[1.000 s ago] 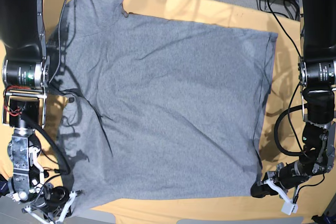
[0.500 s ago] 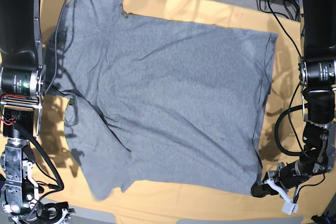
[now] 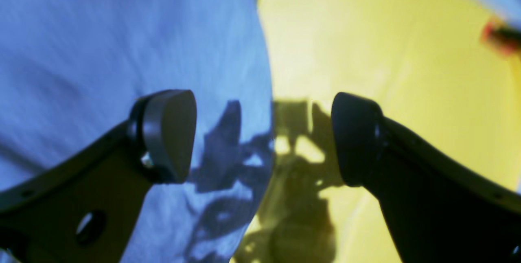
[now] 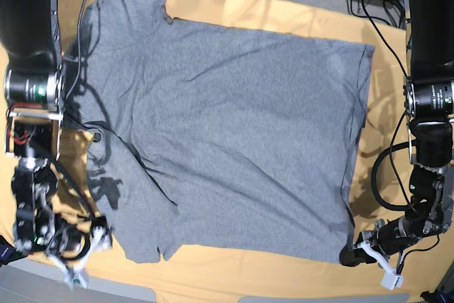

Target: Layout the t-shirt on the table in an organized manner, then fold the t-shirt properly

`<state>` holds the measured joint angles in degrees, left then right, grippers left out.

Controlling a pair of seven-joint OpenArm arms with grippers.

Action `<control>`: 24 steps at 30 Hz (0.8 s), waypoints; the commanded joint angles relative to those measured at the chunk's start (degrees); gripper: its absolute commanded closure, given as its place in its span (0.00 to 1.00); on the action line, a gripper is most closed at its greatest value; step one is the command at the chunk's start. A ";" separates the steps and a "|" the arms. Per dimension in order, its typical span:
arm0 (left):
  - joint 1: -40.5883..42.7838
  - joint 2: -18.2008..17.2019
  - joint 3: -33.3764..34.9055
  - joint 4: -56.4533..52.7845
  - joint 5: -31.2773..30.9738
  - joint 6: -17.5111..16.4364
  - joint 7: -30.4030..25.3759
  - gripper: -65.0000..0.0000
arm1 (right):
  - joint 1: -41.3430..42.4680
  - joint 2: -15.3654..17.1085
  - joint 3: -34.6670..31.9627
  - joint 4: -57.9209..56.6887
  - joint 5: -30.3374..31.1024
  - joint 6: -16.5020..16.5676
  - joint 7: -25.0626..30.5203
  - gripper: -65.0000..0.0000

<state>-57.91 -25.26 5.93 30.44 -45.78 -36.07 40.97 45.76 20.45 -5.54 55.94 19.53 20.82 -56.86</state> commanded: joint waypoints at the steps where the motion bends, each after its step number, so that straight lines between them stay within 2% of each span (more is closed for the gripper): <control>1: -2.56 -0.50 -0.39 0.96 -1.25 -0.37 -0.92 1.00 | 1.03 0.72 0.35 0.94 0.00 -1.11 1.09 0.19; 3: -2.56 -0.48 -0.39 0.94 -1.27 -0.37 -0.57 1.00 | -2.19 0.72 0.76 0.94 0.07 -3.02 1.14 0.20; 6: -2.56 -0.48 -0.39 0.96 -1.27 -0.37 -0.44 1.00 | -5.97 0.70 3.72 0.94 1.07 -3.91 2.34 0.20; 16: -2.56 -0.48 -0.39 0.96 -1.27 -0.37 -0.17 1.00 | -12.96 0.66 26.01 0.94 6.80 3.30 4.57 0.20; 20: -2.56 -0.46 -0.39 0.96 -1.31 -0.37 -0.04 1.00 | -14.82 0.48 27.71 0.90 9.66 4.39 5.40 0.20; 24: -2.56 -0.48 -0.39 0.96 -1.29 -0.37 0.09 1.00 | -15.85 0.04 27.71 0.83 9.60 2.99 8.13 0.20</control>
<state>-57.91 -25.23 5.91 30.44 -45.87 -36.07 42.33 28.10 19.49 22.02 55.90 28.14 23.31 -50.15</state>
